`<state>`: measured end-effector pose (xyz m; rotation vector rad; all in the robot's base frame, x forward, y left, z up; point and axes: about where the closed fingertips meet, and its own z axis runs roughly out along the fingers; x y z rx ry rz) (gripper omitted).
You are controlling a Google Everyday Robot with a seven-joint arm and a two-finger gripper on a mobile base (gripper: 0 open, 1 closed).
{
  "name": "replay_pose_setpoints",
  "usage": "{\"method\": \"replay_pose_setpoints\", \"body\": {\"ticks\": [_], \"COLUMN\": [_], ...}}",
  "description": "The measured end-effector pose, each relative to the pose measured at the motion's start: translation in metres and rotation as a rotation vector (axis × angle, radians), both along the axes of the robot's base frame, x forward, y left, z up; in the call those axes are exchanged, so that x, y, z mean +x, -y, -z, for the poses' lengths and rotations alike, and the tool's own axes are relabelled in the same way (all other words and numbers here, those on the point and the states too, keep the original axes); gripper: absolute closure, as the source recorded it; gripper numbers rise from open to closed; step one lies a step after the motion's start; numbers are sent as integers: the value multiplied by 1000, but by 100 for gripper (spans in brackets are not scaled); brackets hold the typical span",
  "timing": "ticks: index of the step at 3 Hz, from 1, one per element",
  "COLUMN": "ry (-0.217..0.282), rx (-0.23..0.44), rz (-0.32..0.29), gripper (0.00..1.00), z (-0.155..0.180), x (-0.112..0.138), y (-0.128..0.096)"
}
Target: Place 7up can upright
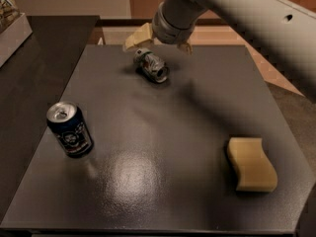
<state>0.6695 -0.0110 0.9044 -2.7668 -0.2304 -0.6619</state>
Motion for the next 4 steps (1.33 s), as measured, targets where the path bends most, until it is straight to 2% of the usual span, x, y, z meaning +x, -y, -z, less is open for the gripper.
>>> {"method": "replay_pose_setpoints", "body": {"ticks": [2,4], "ry": [0,8], "rx": [-72,-166], "rz": [-168,-274], "gripper": [0,0], "z": [23,40], "x": [0,9], "y": [-6,-7]}}
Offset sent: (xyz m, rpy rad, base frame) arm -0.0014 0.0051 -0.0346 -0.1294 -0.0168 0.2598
